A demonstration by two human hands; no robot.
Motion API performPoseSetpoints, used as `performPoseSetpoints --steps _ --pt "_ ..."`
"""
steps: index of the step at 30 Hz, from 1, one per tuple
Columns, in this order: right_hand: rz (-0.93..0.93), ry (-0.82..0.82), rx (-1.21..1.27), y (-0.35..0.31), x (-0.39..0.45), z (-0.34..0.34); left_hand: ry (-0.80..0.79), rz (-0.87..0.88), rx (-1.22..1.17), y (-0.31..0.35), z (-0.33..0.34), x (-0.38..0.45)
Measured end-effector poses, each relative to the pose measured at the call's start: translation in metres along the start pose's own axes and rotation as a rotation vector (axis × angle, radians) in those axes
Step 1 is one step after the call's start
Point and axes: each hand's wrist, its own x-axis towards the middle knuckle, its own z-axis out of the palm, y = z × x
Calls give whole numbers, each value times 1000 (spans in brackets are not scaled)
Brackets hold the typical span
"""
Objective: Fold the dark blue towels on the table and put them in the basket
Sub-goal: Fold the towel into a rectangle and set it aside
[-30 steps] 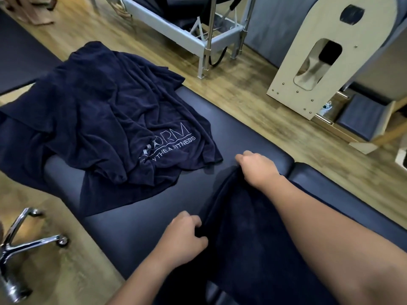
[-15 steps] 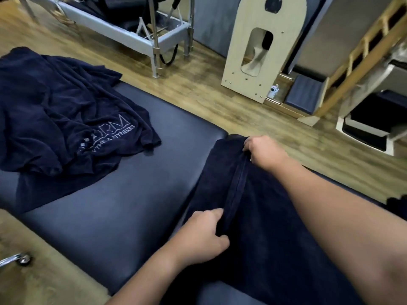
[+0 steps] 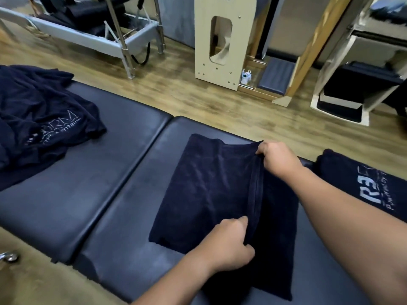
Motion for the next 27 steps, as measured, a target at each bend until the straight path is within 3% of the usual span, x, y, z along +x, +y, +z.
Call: performPoseSetpoints --steps 9,12,13,16,18,20,22,27 --pt "179 -18 16 63 -62 6 -179 -4 84 47 57 15" --pt "237 -93 -76 65 -79 7 -242 83 145 37 60 16" --pt "245 -106 -142 60 -84 6 -168 168 222 28 57 17" --pt "204 -33 -150 29 -99 12 345 403 609 -18 39 27" --pt "108 -34 22 -9 -118 30 491 317 777 -55 15 33" --pt "76 -204 92 -47 -141 54 446 114 853 -91 -15 34" --pt "167 -333 78 -65 -158 77 367 -19 893 -121 -37 33" --pt "555 -286 54 -54 -159 83 293 -10 954 -115 -55 46"
